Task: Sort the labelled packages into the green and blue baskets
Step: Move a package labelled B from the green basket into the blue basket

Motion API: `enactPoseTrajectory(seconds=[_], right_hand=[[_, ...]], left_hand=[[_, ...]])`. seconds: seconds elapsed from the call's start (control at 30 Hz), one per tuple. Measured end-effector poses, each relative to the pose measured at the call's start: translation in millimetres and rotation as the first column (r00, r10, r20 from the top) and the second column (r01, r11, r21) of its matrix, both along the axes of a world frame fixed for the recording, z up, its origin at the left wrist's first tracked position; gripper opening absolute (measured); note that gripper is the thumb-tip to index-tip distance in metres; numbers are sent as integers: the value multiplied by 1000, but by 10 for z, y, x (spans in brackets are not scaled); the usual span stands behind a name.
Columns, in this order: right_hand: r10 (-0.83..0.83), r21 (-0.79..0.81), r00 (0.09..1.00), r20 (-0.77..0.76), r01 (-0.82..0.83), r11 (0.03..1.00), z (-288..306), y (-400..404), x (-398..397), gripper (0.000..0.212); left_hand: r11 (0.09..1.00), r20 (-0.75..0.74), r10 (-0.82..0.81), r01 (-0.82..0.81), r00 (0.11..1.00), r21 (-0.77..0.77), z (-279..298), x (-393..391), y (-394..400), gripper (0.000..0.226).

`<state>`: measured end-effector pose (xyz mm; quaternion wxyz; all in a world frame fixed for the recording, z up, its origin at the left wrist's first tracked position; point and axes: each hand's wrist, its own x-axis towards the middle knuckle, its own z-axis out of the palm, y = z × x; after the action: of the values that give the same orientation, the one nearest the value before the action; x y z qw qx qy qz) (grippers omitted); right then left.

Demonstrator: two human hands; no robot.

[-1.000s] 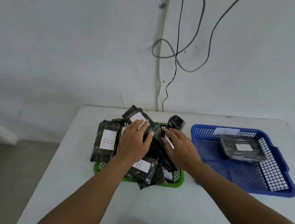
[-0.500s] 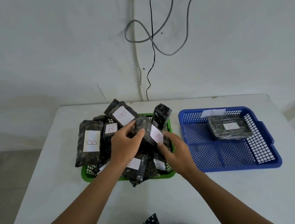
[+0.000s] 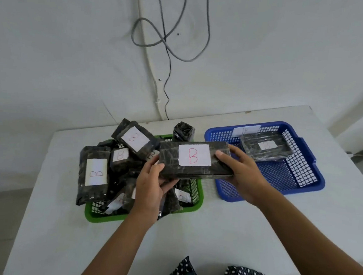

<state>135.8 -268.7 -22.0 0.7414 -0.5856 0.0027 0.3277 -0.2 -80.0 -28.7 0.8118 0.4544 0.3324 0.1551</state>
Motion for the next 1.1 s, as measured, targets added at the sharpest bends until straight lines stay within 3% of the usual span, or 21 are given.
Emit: enactPoseTrajectory(seconds=[0.1,0.2,0.3,0.37,0.43,0.53,0.6,0.73,0.87,1.0,1.1], right_hand=[[-49,-7,999,-10,49,999,18,-520,201,57],[-142,-61,990,26,143,988,32,-1063,434,57],[-170,-195,978,122,192,962,14,-1576,735,64],[-122,-280,978,170,167,945,-16,-1910,949,58],[-71,-321,981,182,127,939,-63,-2195,1155,52],[28,-398,982,189,50,916,-181,-2458,1417,43],[90,-439,978,190,2,899,-286,-2534,1543,39],[307,-528,932,191,-166,833,-485,-2539,1683,40],[508,-670,818,271,-218,710,-599,-2511,1823,41],[727,-767,614,307,-293,571,-498,-2422,2043,48],[740,-743,611,281,-350,571,-490,-2348,2134,41]], left_hand=[[990,-24,-115,117,993,77,-34,218,-405,26],[924,-144,-178,216,973,316,-120,467,-900,36],[702,-280,-226,355,933,617,-251,687,-1383,59],[475,-394,-272,478,878,739,-389,823,-1676,63],[254,-532,-311,608,788,752,-537,915,-1900,71],[90,-641,-267,681,720,727,-777,1002,-2064,76],[72,-640,-237,670,731,739,-886,999,-2123,67],[28,-528,-150,537,836,843,-1039,966,-2160,45],[80,-485,-132,497,865,864,-1056,968,-2151,43],[102,-441,-170,461,881,882,-1096,970,-2125,44],[123,-458,-171,481,872,868,-1124,964,-2117,46]])
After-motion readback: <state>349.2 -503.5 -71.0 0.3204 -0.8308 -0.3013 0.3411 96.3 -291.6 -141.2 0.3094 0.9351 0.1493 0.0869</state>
